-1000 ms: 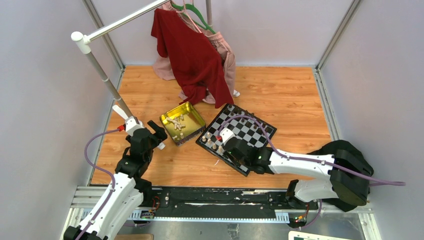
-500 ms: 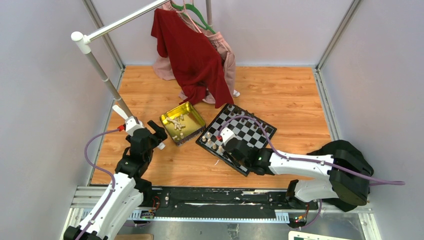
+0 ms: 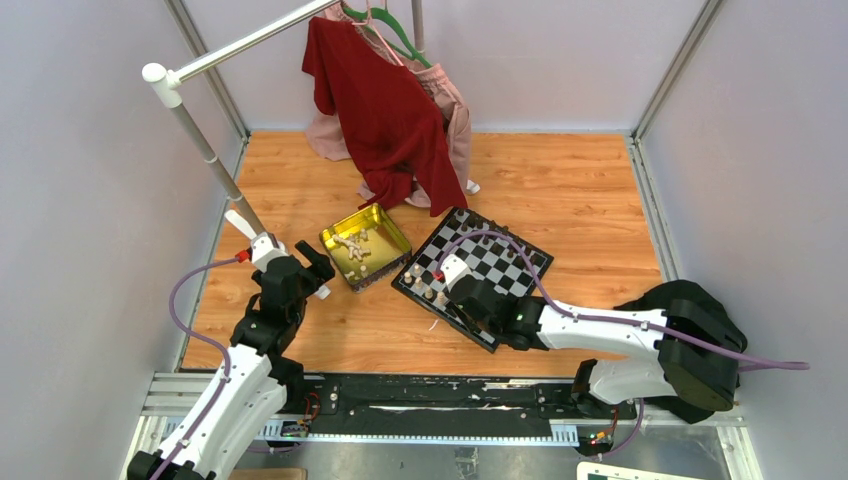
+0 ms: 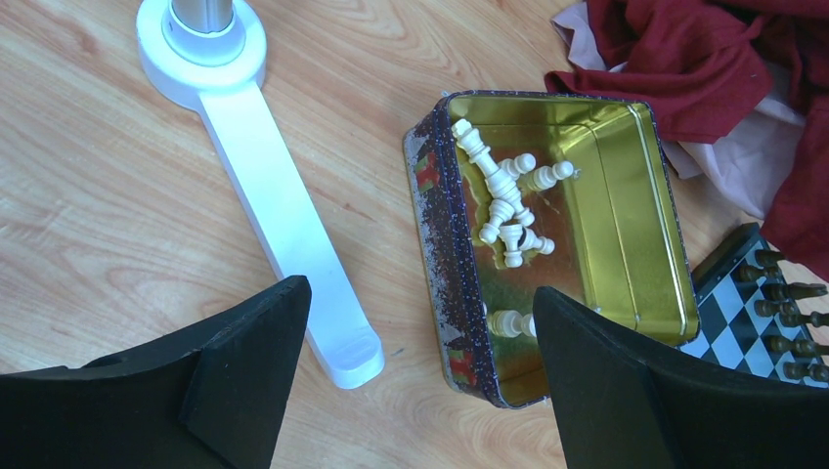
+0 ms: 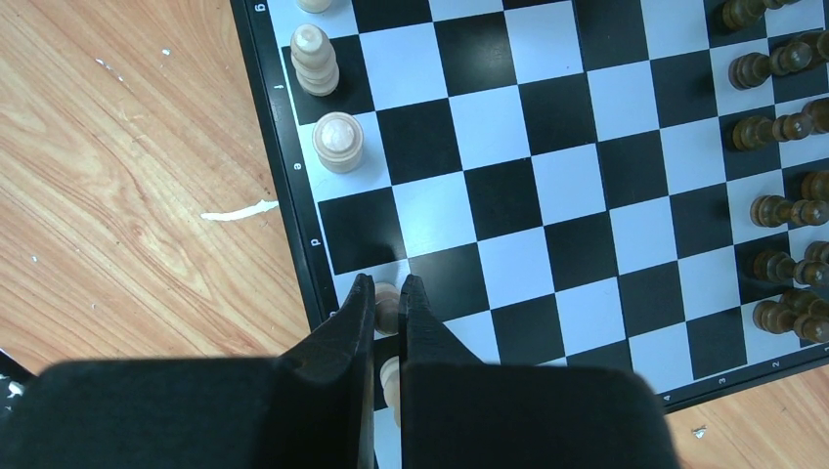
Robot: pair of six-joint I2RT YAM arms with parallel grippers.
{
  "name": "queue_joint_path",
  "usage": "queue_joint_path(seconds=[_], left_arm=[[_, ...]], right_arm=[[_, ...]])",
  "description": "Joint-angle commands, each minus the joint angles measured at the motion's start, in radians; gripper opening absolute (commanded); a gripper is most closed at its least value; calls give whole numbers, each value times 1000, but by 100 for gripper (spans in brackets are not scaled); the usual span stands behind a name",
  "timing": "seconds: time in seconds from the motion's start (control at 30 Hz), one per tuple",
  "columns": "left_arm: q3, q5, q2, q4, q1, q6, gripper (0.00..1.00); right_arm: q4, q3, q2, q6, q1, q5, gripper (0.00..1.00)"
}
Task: Set up the chess pieces on the board
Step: Place the chess piece on the chessboard.
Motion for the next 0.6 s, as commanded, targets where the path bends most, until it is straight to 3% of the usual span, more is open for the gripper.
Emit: queue_joint_path(seconds=[0.0, 0.2, 0.57], left_arm=[[13, 2, 2, 30, -2, 11, 90], [13, 2, 4, 32, -2, 12, 90], [11, 4, -1, 30, -2, 13, 90]], right_arm=[[11, -14, 6, 21, 14, 22, 6], [9, -11, 17, 23, 13, 22, 20], [4, -4, 11, 20, 15, 12, 34]])
